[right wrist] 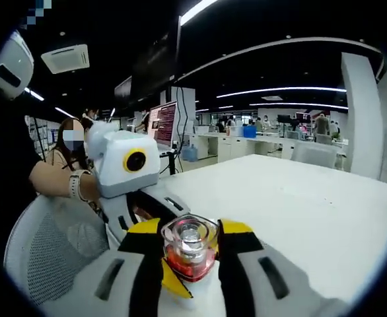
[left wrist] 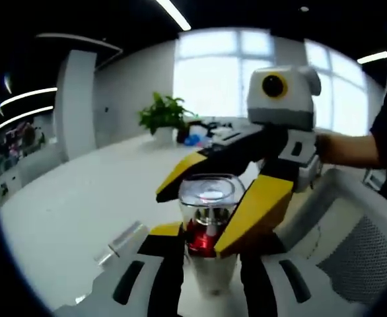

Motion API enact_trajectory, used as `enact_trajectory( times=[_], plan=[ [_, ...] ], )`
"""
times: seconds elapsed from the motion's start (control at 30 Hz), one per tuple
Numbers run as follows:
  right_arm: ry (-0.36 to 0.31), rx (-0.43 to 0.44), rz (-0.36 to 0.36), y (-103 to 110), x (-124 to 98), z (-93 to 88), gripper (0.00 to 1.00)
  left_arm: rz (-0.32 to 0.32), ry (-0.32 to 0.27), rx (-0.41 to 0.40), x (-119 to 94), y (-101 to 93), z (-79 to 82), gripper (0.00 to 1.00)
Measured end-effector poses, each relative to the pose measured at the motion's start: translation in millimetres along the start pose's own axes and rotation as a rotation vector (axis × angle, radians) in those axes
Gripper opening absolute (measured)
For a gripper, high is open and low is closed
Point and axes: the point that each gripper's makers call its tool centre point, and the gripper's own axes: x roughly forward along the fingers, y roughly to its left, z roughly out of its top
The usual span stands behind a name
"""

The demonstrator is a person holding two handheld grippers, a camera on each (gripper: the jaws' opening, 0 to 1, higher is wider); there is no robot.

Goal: Arrange the skincare products in the storage area until every visible bottle or jar stands upright without overlapping.

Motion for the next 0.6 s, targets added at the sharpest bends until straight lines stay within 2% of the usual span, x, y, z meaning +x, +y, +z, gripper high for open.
enact_trajectory(
  times=[0.17, 0.27, 0.37, 0.47, 0.6],
  plan=[
    [0.011, -0.036, -0.045, -7, -3, -0.8, 0.31, 0.021, 0.015, -0.002, 0, 5.9, -3.5, 0.31],
    [0.021, -0.024, -0.062, -15, -5, -2.1, 0.31, 0.037, 0.013, -0.010, -1, 10.7, -3.2, 0.31],
    [0.025, -0.028, -0.069, -20, -7, -2.8, 0.30, 0.037, 0.007, -0.001, -1, 11.7, -2.4, 0.29],
    [0.032, -0.030, -0.074, -24, -6, -3.2, 0.30, 0.042, 0.032, 0.016, 0, 11.9, -6.8, 0.32],
    [0.028, -0.028, -0.084, -30, -5, -3.3, 0.30, 0.048, 0.036, 0.015, -1, 13.5, -7.3, 0.33]
  ],
)
